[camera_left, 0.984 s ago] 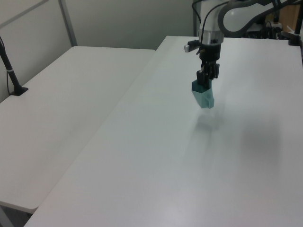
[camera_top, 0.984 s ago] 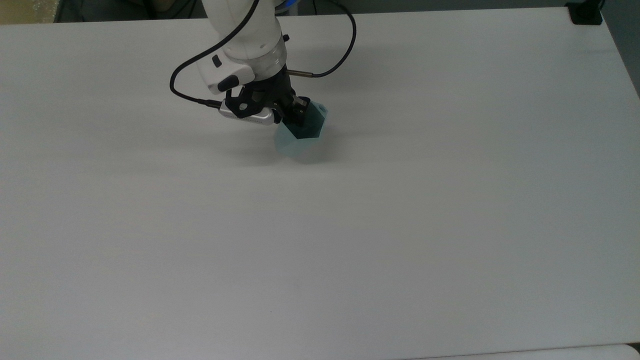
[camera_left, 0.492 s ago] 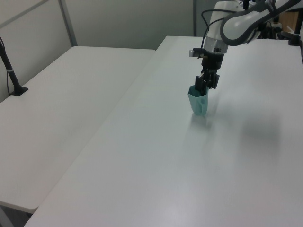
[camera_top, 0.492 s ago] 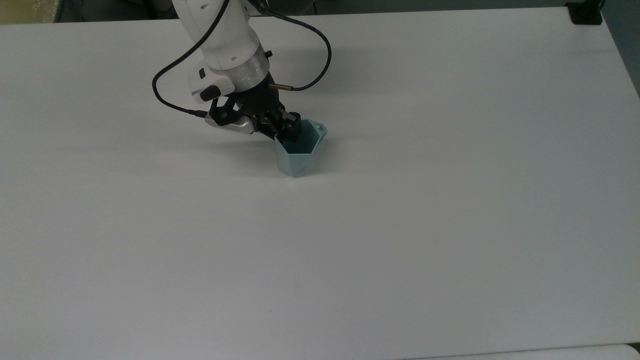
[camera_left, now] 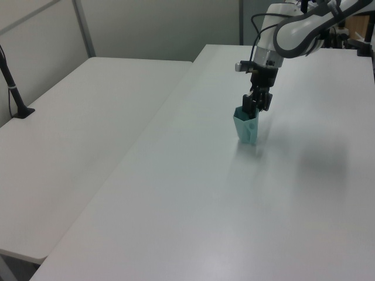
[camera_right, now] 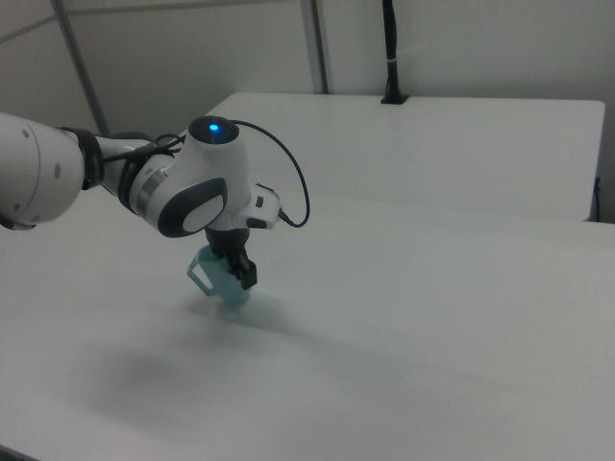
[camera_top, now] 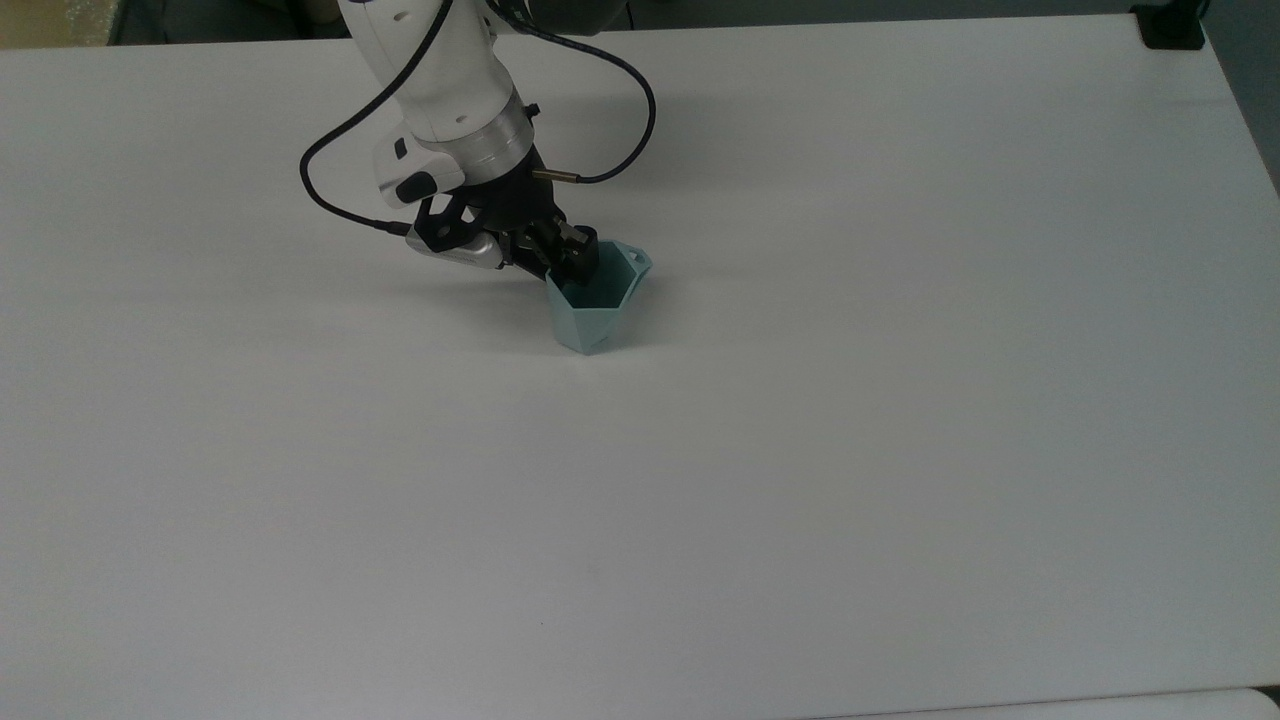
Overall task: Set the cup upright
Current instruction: 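Lower the cup base onto the table, then open the gripper and raise it away from the cup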
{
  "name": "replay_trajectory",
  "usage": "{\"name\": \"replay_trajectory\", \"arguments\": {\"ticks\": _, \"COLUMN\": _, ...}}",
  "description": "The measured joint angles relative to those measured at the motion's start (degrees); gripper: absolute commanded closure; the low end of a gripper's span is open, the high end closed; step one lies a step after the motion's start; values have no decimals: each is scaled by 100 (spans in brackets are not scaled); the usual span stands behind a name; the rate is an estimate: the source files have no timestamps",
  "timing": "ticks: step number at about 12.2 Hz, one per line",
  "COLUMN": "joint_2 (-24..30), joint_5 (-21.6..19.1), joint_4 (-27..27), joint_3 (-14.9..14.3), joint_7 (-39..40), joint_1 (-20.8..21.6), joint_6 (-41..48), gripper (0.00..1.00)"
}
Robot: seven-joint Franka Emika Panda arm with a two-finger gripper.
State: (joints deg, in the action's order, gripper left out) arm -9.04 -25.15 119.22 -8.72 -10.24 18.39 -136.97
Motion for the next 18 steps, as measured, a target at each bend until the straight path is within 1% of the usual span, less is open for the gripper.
{"name": "replay_trajectory", "arguments": {"ticks": 1, "joint_2": 0, "joint_5": 0, "joint_4": 4, "joint_3": 0, "joint_7": 29, "joint_1": -6, "joint_6": 18, "gripper": 56}}
{"name": "replay_trajectory", "arguments": {"ticks": 2, "joint_2": 0, "joint_5": -7, "joint_4": 7, "joint_3": 0, "joint_7": 71, "joint_1": -16, "joint_6": 51, "gripper": 43}}
{"name": "replay_trajectory", "arguments": {"ticks": 3, "joint_2": 4, "joint_5": -12, "joint_4": 7, "joint_3": 0, "joint_7": 95, "joint_1": -20, "joint_6": 103, "gripper": 14}}
{"name": "replay_trajectory", "arguments": {"ticks": 4, "joint_2": 10, "joint_5": -13, "joint_4": 7, "joint_3": 0, "joint_7": 118, "joint_1": -23, "joint_6": 160, "gripper": 1}}
{"name": "replay_trajectory", "arguments": {"ticks": 7, "joint_2": 17, "joint_5": -13, "joint_4": 7, "joint_3": 0, "joint_7": 302, "joint_1": -23, "joint_6": 197, "gripper": 0}}
{"name": "replay_trajectory", "arguments": {"ticks": 11, "joint_2": 116, "joint_5": -13, "joint_4": -11, "joint_3": 0, "joint_7": 314, "joint_1": -28, "joint_6": 199, "gripper": 0}}
{"name": "replay_trajectory", "arguments": {"ticks": 14, "joint_2": 512, "joint_5": -13, "joint_4": -215, "joint_3": -10, "joint_7": 314, "joint_1": -34, "joint_6": 380, "gripper": 0}}
{"name": "replay_trajectory", "arguments": {"ticks": 16, "joint_2": 849, "joint_5": -12, "joint_4": -500, "joint_3": -115, "joint_7": 314, "joint_1": -90, "joint_6": 689, "gripper": 0}}
{"name": "replay_trajectory", "arguments": {"ticks": 17, "joint_2": 1004, "joint_5": 290, "joint_4": -636, "joint_3": -201, "joint_7": 332, "joint_1": -183, "joint_6": 924, "gripper": 0}}
{"name": "replay_trajectory", "arguments": {"ticks": 18, "joint_2": 1144, "joint_5": 1079, "joint_4": -733, "joint_3": -251, "joint_7": 390, "joint_1": -263, "joint_6": 1189, "gripper": 0}}
